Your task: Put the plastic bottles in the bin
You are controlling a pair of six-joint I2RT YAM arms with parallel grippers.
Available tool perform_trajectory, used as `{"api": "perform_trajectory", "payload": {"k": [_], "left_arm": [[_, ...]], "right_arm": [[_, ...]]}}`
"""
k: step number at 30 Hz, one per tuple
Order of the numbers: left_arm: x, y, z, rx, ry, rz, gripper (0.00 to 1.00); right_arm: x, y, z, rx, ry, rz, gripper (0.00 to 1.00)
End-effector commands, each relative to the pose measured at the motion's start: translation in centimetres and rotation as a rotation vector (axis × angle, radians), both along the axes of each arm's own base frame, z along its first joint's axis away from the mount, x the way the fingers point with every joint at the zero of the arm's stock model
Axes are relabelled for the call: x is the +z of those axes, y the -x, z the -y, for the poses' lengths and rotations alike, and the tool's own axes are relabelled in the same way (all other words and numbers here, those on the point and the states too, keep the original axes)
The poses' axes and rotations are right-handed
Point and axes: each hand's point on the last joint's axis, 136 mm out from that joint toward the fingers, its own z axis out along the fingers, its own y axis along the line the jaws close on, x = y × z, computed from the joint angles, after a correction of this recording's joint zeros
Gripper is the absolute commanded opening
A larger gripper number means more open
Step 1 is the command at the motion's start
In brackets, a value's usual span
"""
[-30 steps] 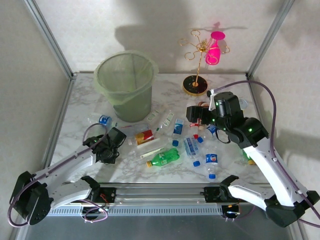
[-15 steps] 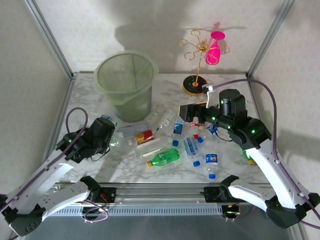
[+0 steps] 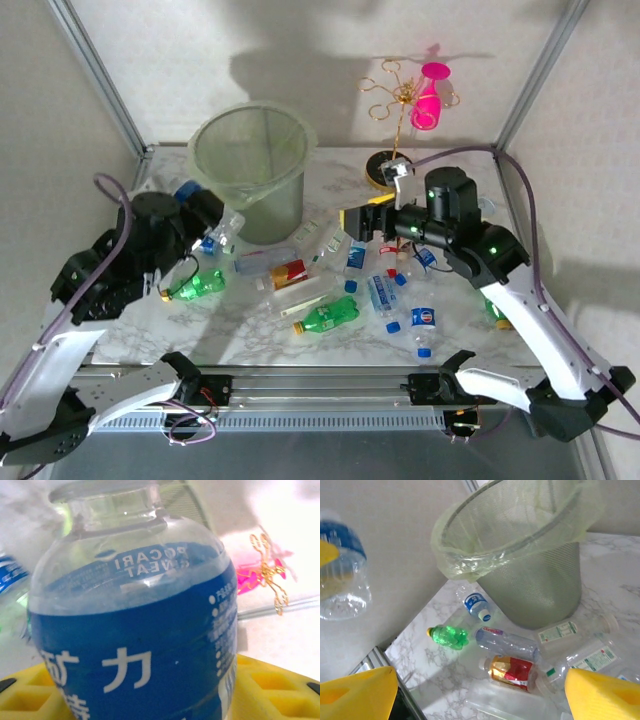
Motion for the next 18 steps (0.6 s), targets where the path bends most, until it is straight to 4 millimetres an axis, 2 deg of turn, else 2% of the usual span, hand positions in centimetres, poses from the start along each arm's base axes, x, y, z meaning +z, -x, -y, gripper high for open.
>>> {"api": "perform_trajectory", "payload": {"k": [1, 6, 9, 14, 18], "left_arm": [[0.8, -2.5, 3.2, -0.131, -0.116, 0.035, 0.26], [3.0, -6.5, 5.8, -0.149, -0.074, 0.137, 0.25], [3.4, -9.7, 6.1, -0.132, -0.041, 0.160, 0.25], [2.7, -15.1, 4.3, -0.037, -0.022, 0.152, 0.19], [1.2, -18.9, 2.7, 0.034, -0.056, 0.109, 0.21]], "right_arm": [[0.9, -0.7, -0.7, -0.028, 0.033, 0.039, 0.86], [0.0, -1.4, -0.3, -0.110, 0.019, 0.002, 0.87], [-0.3, -1.0, 0.7, -0.145, 0.014, -0.005, 0.87], [-1.0, -0.6, 3.2, -0.223, 0.072, 0.002, 0.88], [-2.1, -0.5, 4.5, -0.270, 0.115, -0.011, 0.88]]}}
